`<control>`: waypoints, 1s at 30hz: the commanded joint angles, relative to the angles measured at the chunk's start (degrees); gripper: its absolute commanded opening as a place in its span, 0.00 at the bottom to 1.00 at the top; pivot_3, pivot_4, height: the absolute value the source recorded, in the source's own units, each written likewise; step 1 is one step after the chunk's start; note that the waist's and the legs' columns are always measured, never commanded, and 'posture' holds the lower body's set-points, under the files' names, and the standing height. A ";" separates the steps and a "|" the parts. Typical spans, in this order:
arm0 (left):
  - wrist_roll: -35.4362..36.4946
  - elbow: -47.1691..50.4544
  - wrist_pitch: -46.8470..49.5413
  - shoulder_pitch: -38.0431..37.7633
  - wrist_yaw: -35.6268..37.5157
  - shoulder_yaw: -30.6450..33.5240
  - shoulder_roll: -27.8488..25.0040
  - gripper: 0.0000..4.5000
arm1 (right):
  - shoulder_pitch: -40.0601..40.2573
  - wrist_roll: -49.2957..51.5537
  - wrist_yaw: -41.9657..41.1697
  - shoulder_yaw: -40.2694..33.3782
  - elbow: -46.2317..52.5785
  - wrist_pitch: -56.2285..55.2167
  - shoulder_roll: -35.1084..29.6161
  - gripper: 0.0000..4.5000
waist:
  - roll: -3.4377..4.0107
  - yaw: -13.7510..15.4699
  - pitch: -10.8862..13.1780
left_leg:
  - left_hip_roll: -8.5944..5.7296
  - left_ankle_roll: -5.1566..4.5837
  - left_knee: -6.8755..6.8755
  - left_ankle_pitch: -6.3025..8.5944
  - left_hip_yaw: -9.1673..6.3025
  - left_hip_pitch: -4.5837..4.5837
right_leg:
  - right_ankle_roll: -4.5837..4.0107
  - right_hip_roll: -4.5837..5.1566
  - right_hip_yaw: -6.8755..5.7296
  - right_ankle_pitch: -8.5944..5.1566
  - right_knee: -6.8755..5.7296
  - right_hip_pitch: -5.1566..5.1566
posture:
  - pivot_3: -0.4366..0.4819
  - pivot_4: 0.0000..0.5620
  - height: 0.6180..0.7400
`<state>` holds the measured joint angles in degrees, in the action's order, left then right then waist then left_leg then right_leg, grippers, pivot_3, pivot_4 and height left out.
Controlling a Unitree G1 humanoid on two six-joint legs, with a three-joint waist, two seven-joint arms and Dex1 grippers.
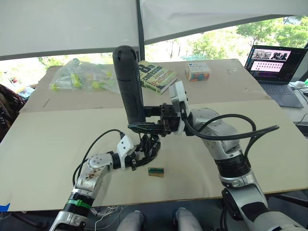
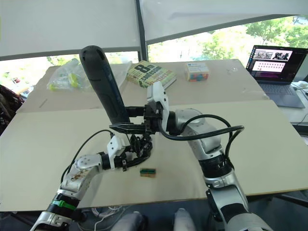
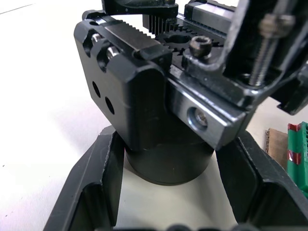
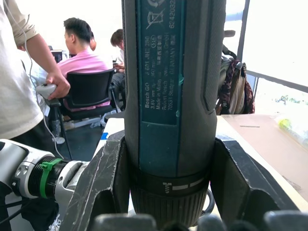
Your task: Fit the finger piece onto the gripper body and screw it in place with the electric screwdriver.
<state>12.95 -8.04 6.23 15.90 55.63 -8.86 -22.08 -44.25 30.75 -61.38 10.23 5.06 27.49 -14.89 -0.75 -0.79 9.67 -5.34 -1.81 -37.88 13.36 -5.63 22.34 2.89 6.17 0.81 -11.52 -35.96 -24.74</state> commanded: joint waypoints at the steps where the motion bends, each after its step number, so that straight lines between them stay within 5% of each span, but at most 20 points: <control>1: -0.41 -0.14 0.50 -1.12 0.56 -1.43 0.04 0.51 | -1.14 -0.08 -0.42 -0.40 0.59 -1.86 0.09 0.42 | 0.00 0.00 0.00 | 0.00 0.00 0.00 0.00 0.00 0.00 | 0.00 0.00 0.00 0.00 0.00 0.00 | 0.48 0.27 1.00; 30: -0.45 0.15 0.60 -1.51 0.58 -1.67 0.12 0.51 | -1.25 -1.02 -1.83 -0.05 -0.17 -2.87 -0.41 0.42 | 0.00 0.01 0.00 | 0.00 0.00 0.00 0.00 0.00 0.00 | 0.00 0.00 0.00 0.00 -0.01 0.00 | 0.48 0.27 1.00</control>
<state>12.92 -8.05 6.17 15.83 55.54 -8.89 -21.95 -44.43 29.78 -63.20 10.72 3.52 26.25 -15.24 -0.75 -0.78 9.67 -5.35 -1.81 -37.88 13.36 -5.63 22.34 2.88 6.17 0.82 -11.52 -35.96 -24.74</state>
